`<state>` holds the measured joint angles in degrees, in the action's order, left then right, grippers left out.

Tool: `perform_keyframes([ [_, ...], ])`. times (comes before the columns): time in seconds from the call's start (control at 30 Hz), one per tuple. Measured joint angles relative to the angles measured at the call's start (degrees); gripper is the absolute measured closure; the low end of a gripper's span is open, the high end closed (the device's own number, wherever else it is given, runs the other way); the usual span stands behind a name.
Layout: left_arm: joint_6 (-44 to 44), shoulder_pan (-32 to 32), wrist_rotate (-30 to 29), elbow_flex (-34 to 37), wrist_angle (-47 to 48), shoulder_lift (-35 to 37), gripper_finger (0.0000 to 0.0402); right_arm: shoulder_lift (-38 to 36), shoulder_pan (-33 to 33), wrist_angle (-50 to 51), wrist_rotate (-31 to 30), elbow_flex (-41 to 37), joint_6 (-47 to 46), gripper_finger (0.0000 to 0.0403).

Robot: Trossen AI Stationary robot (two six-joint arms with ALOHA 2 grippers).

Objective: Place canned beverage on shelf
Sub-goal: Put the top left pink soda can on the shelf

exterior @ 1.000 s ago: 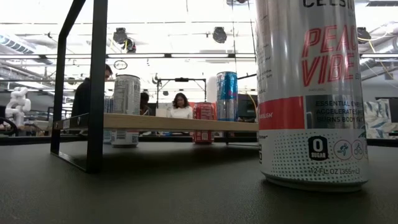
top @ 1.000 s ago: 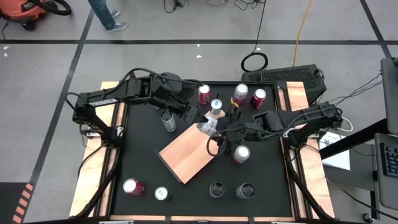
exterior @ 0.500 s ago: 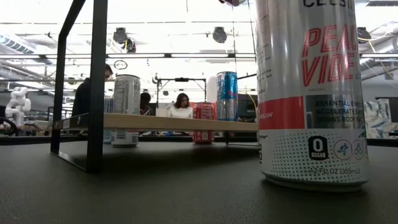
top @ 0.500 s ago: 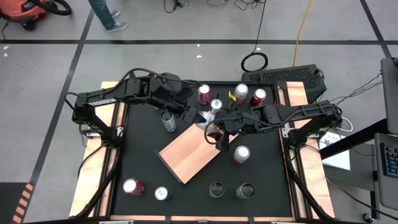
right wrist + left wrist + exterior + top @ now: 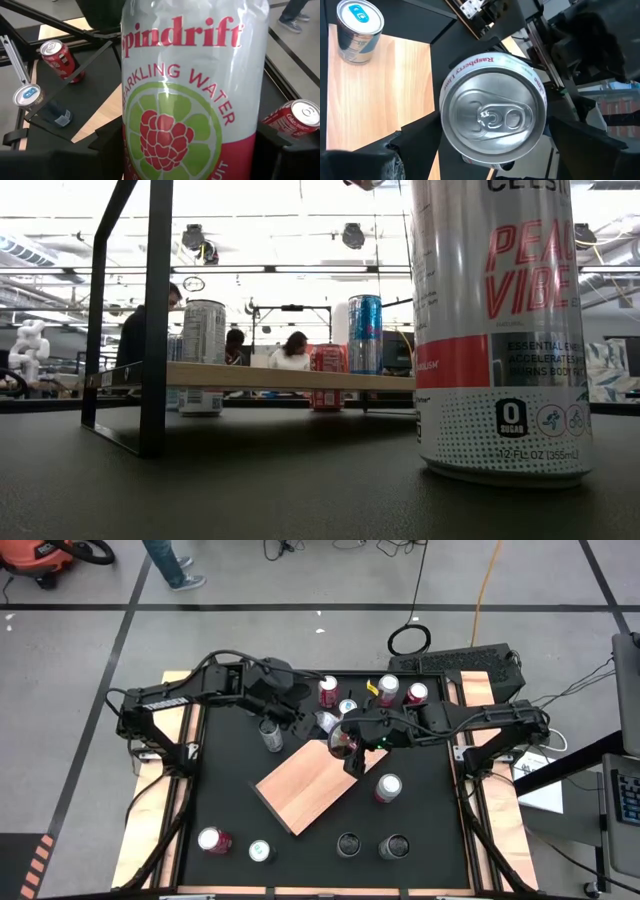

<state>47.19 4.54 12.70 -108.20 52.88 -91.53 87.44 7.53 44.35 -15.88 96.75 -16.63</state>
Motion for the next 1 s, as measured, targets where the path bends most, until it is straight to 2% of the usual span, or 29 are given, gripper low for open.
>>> perform_keyframes([
  [0.83,2.02,2.97,3.75,0.03,-1.94,-1.79,0.0037,0.00,-0.07,0.01,-0.44,0.00,0.89,0.0133],
  [1.0,2.46,2.99,3.74,0.07,-3.22,-2.08,0.0054,0.00,-0.09,0.05,-0.55,0.00,1.04,0.0133],
])
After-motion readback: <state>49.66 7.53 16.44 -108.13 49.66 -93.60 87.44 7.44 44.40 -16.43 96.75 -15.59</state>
